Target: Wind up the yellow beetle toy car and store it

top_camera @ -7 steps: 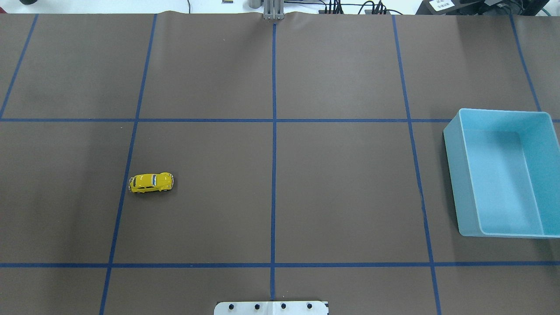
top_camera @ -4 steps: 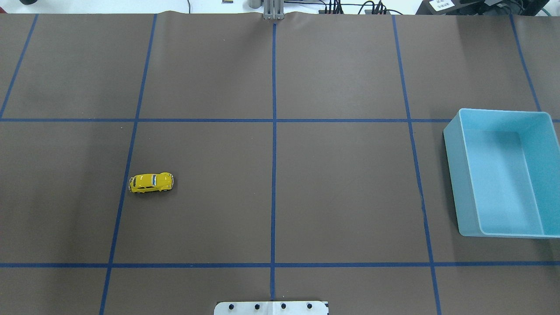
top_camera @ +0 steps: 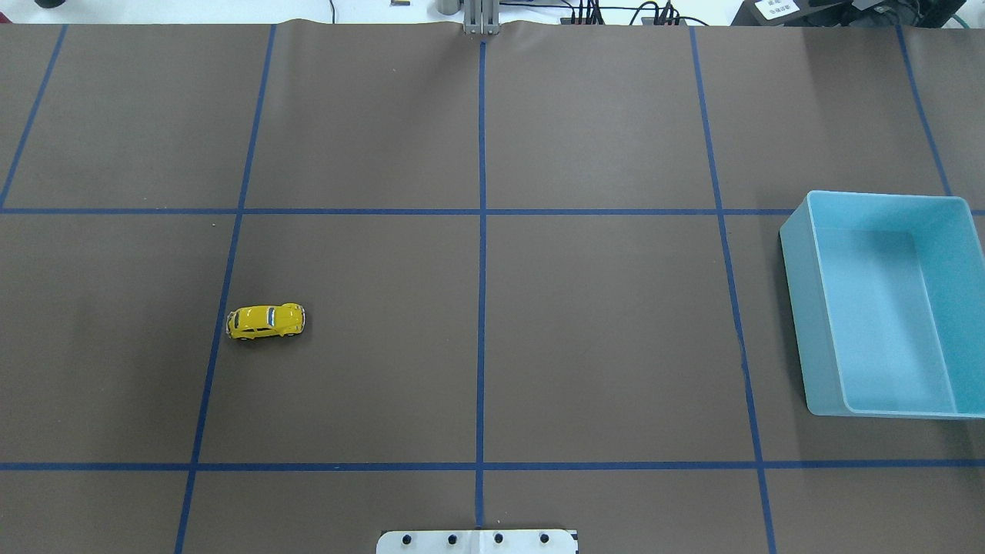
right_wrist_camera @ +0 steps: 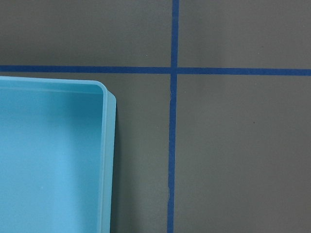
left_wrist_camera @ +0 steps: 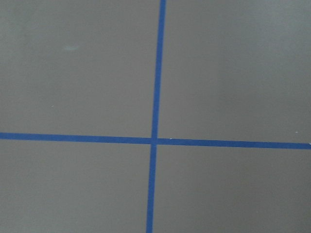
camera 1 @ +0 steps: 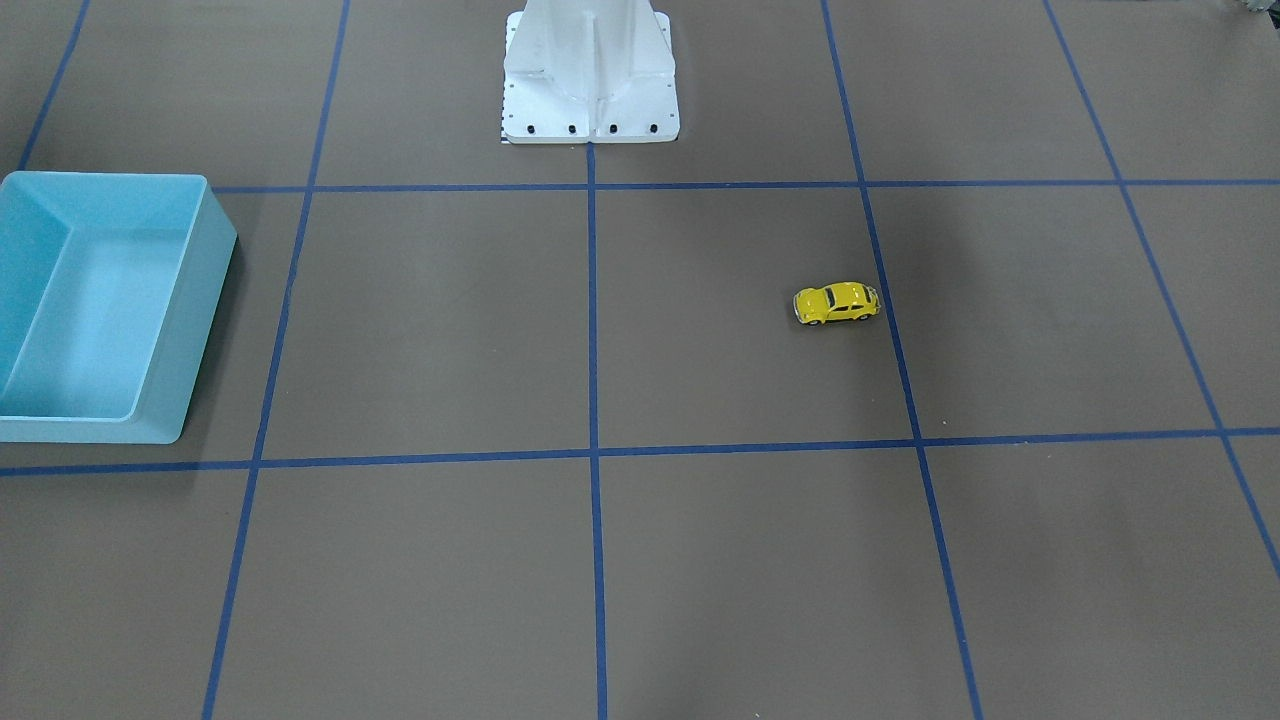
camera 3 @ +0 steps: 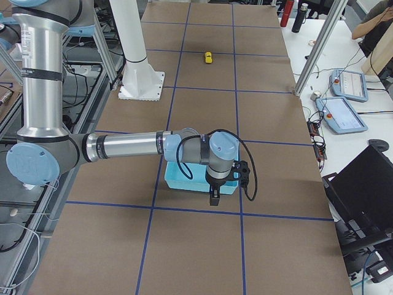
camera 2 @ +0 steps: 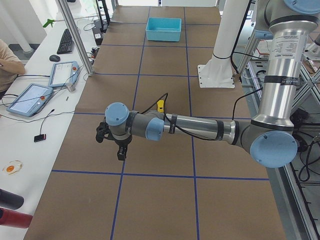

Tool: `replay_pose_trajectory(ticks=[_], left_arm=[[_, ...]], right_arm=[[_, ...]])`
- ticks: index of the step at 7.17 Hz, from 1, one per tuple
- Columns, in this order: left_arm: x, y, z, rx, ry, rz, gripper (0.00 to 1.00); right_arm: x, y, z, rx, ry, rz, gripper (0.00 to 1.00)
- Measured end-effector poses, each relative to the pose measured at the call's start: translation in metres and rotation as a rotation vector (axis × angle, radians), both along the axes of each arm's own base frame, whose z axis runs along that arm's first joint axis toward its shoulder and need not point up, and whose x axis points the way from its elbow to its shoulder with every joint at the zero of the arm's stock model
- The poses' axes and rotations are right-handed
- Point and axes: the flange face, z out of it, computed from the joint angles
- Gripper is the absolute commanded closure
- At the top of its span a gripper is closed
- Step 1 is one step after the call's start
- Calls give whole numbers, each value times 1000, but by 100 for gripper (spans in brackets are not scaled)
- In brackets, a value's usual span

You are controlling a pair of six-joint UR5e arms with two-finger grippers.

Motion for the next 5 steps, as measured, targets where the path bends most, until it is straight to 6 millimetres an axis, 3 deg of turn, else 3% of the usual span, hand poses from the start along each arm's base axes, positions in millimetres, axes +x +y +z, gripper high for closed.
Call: replay_pose_trajectory(ticks=[3, 5], left_arm=[[105, 24, -97, 231, 49, 203, 0], [173, 47, -142, 408, 118, 334, 0]], right_arm=[[0, 0, 0, 1, 0, 0, 0], [0, 0, -1, 0, 0, 0, 0]])
